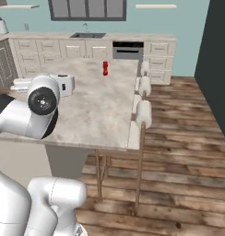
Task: The dining table condiment station is running low on ketchup. Refill the condiment station by opening the cabinet and taking the ketchup from the cabinet and placing it on the dining table.
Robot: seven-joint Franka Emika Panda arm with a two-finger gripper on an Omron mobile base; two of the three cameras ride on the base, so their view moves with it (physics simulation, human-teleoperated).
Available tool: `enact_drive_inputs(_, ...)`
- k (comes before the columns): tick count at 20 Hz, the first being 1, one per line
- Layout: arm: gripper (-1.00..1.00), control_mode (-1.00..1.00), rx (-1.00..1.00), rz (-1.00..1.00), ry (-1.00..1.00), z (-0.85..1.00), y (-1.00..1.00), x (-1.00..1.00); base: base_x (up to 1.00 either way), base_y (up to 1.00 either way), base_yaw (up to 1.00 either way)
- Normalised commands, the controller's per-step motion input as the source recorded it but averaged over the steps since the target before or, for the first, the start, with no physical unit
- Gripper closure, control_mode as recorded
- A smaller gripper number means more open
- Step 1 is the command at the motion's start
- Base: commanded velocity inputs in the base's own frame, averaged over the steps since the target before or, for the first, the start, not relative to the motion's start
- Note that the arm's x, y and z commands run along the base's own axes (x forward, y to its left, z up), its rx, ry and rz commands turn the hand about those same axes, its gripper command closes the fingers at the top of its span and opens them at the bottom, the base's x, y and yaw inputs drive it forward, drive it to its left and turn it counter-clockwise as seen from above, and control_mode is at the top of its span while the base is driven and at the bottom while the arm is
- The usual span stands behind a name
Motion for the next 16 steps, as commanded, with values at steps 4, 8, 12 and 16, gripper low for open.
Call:
enact_drive_inputs(4,1.00,1.00,0.00,0.00,0.00,0.00,0.00,0.00,0.00,-1.00,0.27)
enact_drive_inputs(8,1.00,1.00,0.00,0.00,0.00,0.00,0.00,0.00,0.01,-1.00,0.27)
enact_drive_inputs(12,1.00,1.00,0.00,0.00,0.00,0.00,0.00,0.00,0.12,-1.00,0.27)
enact_drive_inputs(16,1.00,1.00,0.00,0.00,0.00,0.00,0.00,0.00,0.26,-1.00,0.30)
